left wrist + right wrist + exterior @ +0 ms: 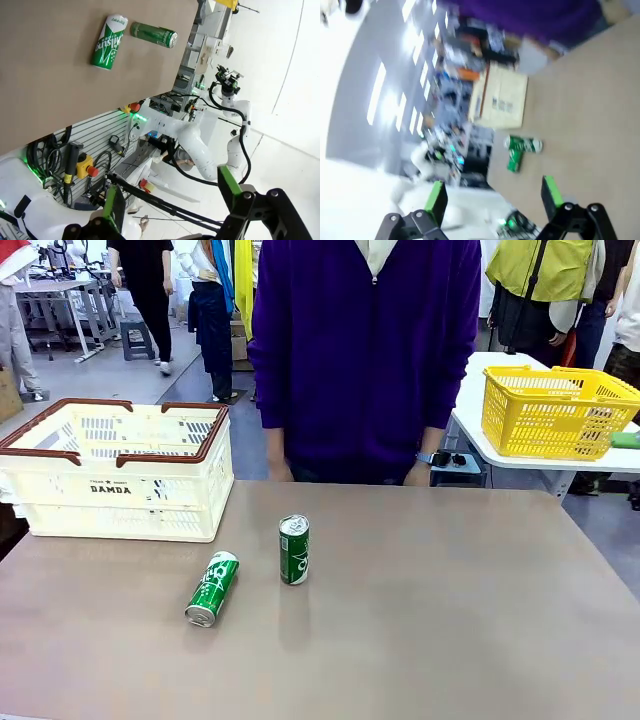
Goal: Place the drinks into the Shopping basket.
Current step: Pick up one drink and place it into the Shopping basket.
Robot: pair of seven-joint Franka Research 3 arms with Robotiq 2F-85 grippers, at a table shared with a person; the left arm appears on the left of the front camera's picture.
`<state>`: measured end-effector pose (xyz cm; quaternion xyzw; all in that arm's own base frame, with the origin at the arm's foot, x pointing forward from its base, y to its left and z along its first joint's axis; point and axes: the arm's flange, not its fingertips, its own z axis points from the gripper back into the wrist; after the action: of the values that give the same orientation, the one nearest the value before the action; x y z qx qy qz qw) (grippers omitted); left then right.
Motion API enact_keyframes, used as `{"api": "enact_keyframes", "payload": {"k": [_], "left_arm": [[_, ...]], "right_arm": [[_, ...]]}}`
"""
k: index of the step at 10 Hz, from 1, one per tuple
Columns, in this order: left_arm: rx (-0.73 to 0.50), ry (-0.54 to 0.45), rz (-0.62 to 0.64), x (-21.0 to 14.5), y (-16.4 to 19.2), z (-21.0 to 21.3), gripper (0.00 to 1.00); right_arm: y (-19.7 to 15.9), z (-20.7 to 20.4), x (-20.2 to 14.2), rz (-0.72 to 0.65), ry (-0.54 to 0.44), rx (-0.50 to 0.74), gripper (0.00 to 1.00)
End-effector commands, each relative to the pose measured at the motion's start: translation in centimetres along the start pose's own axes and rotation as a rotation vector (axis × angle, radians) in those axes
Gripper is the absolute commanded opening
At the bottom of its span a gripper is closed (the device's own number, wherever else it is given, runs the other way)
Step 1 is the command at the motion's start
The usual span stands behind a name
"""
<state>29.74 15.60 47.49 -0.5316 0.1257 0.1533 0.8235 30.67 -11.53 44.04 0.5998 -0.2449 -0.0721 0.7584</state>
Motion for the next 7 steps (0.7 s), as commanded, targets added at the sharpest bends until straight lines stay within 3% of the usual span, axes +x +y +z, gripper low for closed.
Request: {"api": "enact_keyframes", "payload": {"k": [1, 2, 3, 4, 7], "left_arm": [[-0.019, 0.009, -0.003, -0.2, -0.2, 0.0, 1.0], [-0.019, 0.009, -0.003, -0.2, -0.2, 0.0, 1.0], [-0.019, 0.009, -0.003, -0.2, -0.2, 0.0, 1.0], [-0.019, 0.009, -0.003, -0.2, -0.2, 0.0, 1.0], [-0.019, 0.009, -0.003, -0.2, -0.2, 0.0, 1.0]], "right_arm": [[-2.4, -3.4, -4.7, -0.008, -0.116, 0.046, 1.0], [-3.3, -4.0, -4.8, 0.0, -0.072, -0.001, 1.0], [-3.6, -6.0, -4.0, -0.025, -0.028, -0.157, 1.0], [-2.9, 0.0, 0.9, -0.06, -0.094, 0.026, 1.0], [-2.9, 0.0, 0.9, -0.06, -0.094, 0.026, 1.0]]}}
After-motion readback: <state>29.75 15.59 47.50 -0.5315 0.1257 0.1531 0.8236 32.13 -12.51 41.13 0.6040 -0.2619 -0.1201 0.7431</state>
